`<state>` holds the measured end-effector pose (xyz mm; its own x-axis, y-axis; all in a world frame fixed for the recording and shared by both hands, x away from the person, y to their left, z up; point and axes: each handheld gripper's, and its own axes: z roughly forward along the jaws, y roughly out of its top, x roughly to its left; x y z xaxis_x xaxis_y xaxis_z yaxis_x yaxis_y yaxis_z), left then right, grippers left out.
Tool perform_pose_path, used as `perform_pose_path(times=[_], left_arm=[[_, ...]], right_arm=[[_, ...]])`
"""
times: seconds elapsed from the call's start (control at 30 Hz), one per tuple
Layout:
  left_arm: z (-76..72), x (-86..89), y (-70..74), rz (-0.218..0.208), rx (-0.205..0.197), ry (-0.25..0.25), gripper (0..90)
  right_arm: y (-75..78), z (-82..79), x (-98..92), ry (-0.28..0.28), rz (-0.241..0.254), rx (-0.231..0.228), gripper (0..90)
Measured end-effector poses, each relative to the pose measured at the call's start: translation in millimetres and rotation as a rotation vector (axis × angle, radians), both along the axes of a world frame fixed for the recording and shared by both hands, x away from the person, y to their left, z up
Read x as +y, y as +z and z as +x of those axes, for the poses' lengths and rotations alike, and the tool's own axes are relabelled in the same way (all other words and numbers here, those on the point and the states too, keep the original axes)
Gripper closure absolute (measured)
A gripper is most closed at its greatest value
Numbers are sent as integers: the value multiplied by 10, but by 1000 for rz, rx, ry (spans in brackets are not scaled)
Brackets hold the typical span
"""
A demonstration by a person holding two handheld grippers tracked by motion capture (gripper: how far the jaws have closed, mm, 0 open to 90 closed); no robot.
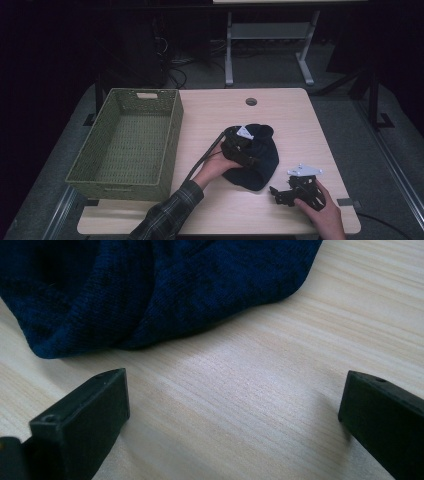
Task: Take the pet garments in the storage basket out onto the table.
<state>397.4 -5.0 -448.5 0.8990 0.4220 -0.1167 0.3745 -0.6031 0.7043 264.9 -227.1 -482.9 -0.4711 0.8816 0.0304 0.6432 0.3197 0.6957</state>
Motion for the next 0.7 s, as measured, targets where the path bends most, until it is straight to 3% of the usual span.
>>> perform_pose_path(times=[0.2,0.5,0.7], left_arm=[[-18,94,120,9,-17,-7,136],[-127,266,290,-20,-51,21,136],[-227,426,321,-22,-64,33,137]], right_arm=[[0,-1,0,1,0,0,0],[0,-1,-2,2,0,0,0],[0,-1,-3,4,-2,-1,0]])
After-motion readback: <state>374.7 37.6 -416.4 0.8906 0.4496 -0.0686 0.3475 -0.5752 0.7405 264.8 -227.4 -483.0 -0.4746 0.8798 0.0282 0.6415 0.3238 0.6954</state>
